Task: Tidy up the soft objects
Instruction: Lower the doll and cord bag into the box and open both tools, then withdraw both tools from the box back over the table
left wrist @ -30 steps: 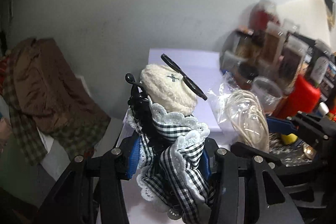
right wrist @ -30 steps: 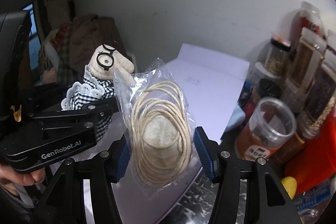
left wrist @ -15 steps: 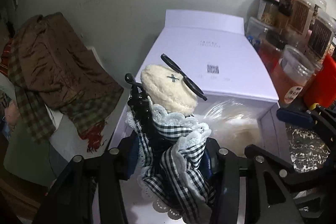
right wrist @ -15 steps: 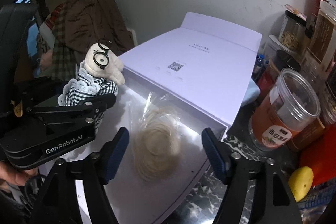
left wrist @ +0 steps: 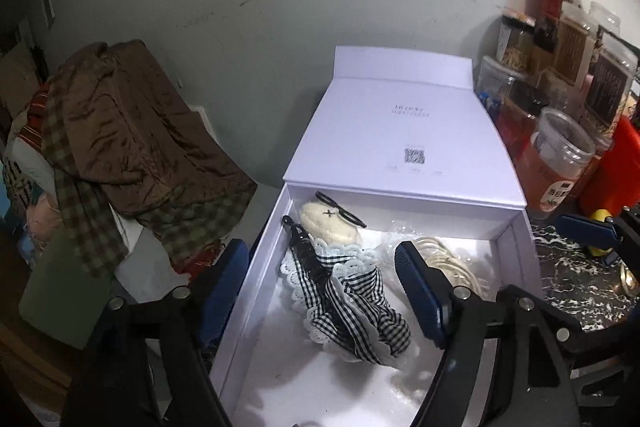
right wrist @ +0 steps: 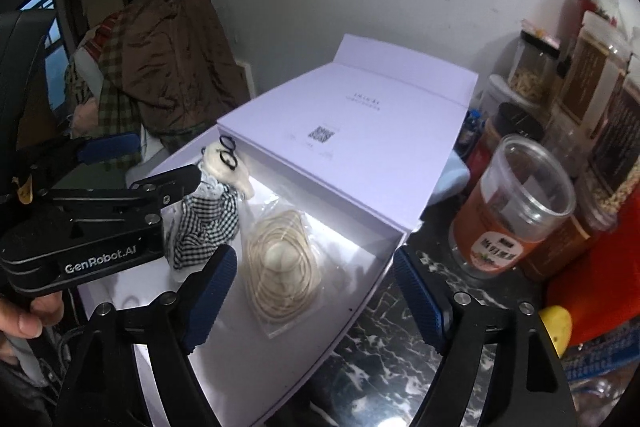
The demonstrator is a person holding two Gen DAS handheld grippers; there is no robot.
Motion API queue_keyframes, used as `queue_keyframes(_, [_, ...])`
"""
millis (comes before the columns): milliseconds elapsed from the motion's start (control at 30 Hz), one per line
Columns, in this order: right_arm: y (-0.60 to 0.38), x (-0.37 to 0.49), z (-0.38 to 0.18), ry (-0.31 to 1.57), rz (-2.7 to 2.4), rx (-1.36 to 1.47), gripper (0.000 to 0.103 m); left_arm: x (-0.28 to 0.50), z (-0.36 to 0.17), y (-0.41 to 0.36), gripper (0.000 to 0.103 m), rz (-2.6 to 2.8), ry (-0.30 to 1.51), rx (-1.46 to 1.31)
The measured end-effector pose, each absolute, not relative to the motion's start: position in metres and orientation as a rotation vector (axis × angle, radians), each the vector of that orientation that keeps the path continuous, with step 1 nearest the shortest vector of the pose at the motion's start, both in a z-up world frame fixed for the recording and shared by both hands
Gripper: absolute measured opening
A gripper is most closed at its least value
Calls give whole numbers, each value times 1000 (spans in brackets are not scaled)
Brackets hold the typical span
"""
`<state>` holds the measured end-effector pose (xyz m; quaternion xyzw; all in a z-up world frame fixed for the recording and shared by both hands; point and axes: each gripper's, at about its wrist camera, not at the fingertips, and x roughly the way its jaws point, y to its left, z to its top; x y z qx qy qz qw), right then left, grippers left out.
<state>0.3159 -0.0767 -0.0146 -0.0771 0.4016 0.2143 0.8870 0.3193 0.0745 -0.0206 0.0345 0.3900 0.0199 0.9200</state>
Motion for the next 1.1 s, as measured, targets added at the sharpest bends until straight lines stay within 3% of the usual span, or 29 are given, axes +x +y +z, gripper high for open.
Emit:
queue_keyframes(1033, [-115, 193, 113, 536, 383, -140, 82, 198, 108, 50, 76, -17, 538, 65])
queue_keyframes(1100, [-119, 183, 117, 525, 368, -138, 85, 189, 112, 46, 76, -16, 531, 74])
